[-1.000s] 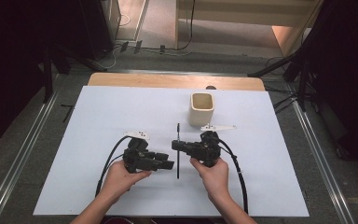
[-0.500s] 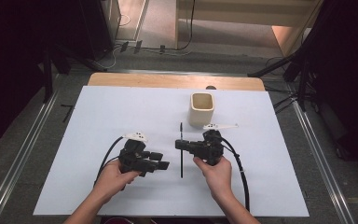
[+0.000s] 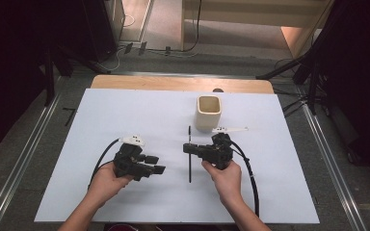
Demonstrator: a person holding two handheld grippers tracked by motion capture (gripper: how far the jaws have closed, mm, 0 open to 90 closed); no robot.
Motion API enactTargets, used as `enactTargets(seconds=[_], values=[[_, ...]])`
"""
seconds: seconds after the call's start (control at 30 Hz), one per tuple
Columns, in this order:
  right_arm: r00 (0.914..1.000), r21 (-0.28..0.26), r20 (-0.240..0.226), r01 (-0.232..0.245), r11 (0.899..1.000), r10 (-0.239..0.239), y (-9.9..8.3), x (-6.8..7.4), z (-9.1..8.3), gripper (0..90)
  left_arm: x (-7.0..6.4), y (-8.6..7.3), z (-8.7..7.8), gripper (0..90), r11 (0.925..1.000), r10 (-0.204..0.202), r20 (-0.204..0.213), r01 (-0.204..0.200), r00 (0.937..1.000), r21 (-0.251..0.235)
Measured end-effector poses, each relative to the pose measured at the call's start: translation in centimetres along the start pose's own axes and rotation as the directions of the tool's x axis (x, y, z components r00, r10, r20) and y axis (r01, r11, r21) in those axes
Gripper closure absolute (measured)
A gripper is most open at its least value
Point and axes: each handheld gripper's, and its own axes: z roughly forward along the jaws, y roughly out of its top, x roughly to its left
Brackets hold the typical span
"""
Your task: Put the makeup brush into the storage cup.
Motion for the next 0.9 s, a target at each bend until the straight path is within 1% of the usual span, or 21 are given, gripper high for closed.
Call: enactTargets(seconds=[0.03,0.07,0.1,0.13,0.2,0.33,0.43,0.5,0.57,0.7,0.77,0.8,0.9], values=[[1.0000,0.000,0.001,-0.001,1.000,0.001,0.0,0.0,0.0,85.5,0.1,0.0,-0.1,47.0,1.0000,0.000,-0.001,0.000,1.0000,0.002],[1.0000,-0.002,0.002,0.000,1.000,0.000,0.0,0.0,0.0,85.5,0.2,-0.1,-0.1,43.1,0.9999,0.003,0.018,-0.003,0.9998,-0.011],[1.0000,0.000,0.002,0.000,1.000,0.000,0.0,-0.1,0.0,85.5,0.3,-0.1,-0.1,23.6,0.9999,0.007,0.038,-0.007,0.9993,-0.012],[1.0000,-0.003,0.005,0.003,1.000,-0.003,0.0,-0.1,0.0,85.5,0.3,-0.1,-0.2,16.8,1.0000,0.005,0.037,-0.005,0.9993,-0.002],[1.0000,0.000,0.005,0.004,1.000,-0.004,0.0,-0.2,-0.1,85.5,0.4,-0.2,-0.4,16.9,0.9999,0.016,0.019,-0.016,0.9997,0.000],[1.0000,0.004,0.006,-0.007,1.000,0.007,0.1,-0.3,-0.2,85.5,0.7,-0.4,-0.9,16.9,0.9997,0.018,0.013,-0.018,0.9997,-0.017],[0.9999,-0.004,0.008,-0.008,1.000,0.008,0.1,-0.4,-0.3,85.5,0.9,-0.6,-1.3,17.0,0.9992,0.035,0.003,-0.035,0.9994,-0.018],[1.0000,-0.003,0.007,-0.007,1.000,0.007,0.1,-0.5,-0.4,85.5,1.1,-0.8,-1.6,17.1,0.9997,0.021,0.007,-0.021,0.9997,-0.012],[1.0000,-0.001,0.007,-0.003,1.000,0.003,0.2,-0.5,-0.4,85.5,1.1,-0.9,-1.8,17.1,0.9993,0.034,0.002,-0.034,0.9994,-0.013],[0.9999,-0.002,0.011,-0.008,1.000,0.008,0.2,-0.7,-0.5,85.5,1.1,-1.4,-2.3,17.1,0.9971,0.074,-0.012,-0.075,0.9972,-0.016],[0.9999,-0.001,0.012,-0.010,1.000,0.010,0.2,-0.7,-0.5,85.5,1.2,-1.7,-2.5,17.1,0.9947,0.103,-0.018,-0.103,0.9946,-0.007],[0.9999,-0.002,0.011,-0.010,1.000,0.010,0.2,-0.8,-0.6,85.5,1.2,-1.8,-2.5,17.1,0.9926,0.121,-0.027,-0.121,0.9923,0.000],[0.9999,-0.004,0.014,-0.007,1.000,0.007,0.2,-0.9,-0.6,85.5,1.2,-2.1,-2.8,17.1,0.9890,0.148,-0.046,-0.148,0.9880,0.002]])
